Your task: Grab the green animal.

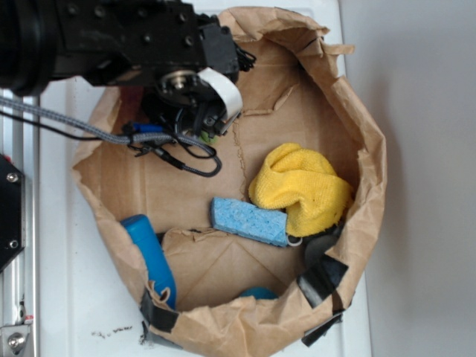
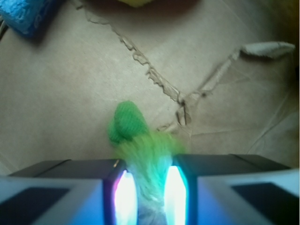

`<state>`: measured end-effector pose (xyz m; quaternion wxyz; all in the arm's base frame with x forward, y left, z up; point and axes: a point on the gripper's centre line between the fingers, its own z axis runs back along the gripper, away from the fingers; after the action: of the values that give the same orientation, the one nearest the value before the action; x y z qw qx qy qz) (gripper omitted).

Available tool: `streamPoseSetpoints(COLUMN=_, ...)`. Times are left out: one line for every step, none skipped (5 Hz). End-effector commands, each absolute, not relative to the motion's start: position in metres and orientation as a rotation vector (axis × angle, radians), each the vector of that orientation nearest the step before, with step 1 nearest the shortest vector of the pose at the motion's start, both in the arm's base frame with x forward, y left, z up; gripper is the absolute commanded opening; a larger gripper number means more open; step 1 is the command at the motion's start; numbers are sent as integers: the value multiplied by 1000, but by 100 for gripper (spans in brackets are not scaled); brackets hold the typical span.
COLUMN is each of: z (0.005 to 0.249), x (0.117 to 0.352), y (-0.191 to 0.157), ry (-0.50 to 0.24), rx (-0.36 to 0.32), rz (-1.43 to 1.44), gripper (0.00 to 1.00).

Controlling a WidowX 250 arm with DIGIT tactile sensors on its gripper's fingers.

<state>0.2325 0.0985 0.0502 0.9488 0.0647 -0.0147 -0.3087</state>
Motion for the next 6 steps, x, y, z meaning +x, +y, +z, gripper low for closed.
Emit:
streamPoseSetpoints(z=66, x=237, y=106, ry=-73, rx=149, rz=-602, gripper=0)
streamPoseSetpoints(z=73, x=239, y=102, ry=-88, rx=125, rz=-581, gripper=0)
streamPoseSetpoints(z=95, x=245, y=94, ry=-141, rx=46, rz=-521, gripper=0)
streamPoseSetpoints(z=127, x=246, y=85, ry=-202, rx=-41, rz=-431, gripper=0)
streamPoseSetpoints(z=142, x=249, y=84, ry=-245, rx=-89, rz=-320, gripper=0)
streamPoseSetpoints(z=150, x=251, y=78, ry=-232, rx=-132, rz=-276, gripper=0)
